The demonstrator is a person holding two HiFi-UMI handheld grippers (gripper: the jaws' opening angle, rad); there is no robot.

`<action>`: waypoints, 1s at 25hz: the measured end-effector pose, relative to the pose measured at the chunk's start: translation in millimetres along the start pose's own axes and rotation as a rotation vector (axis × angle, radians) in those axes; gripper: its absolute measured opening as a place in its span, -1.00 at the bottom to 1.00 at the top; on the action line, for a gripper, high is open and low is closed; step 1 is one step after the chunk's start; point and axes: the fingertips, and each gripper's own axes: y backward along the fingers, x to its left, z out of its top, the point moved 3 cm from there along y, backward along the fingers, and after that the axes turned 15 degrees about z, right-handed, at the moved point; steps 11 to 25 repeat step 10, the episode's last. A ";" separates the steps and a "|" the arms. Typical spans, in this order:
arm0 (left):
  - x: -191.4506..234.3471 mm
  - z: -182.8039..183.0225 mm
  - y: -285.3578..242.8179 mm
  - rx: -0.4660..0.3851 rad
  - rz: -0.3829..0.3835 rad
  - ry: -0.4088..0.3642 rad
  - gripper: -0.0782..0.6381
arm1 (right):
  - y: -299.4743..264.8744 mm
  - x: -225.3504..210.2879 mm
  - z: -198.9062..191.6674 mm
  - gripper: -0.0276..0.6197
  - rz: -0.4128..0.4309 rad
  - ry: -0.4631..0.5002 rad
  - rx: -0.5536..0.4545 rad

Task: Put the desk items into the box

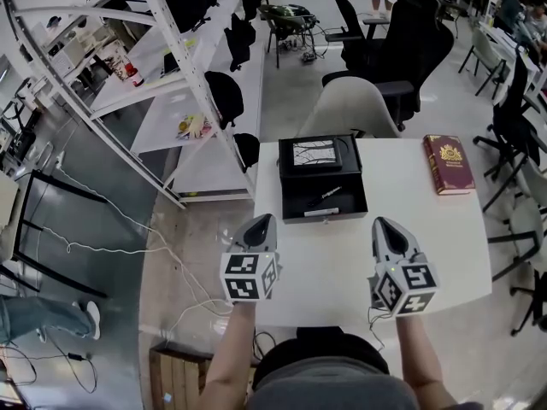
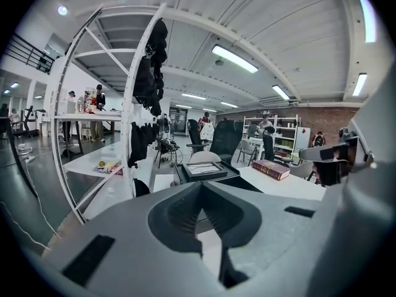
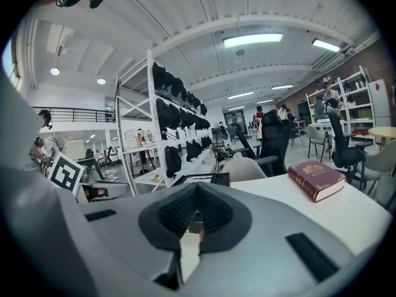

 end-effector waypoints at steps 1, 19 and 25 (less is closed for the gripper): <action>0.4 -0.1 0.2 0.000 0.000 0.001 -0.76 | -0.3 0.3 0.0 -0.91 0.000 0.001 0.000; 3.1 2.7 2.4 -0.013 -0.002 -0.002 -0.76 | -3.3 2.5 -1.7 -0.91 -0.006 -0.003 0.005; 3.1 2.7 2.4 -0.013 -0.002 -0.002 -0.76 | -3.3 2.5 -1.7 -0.91 -0.006 -0.003 0.005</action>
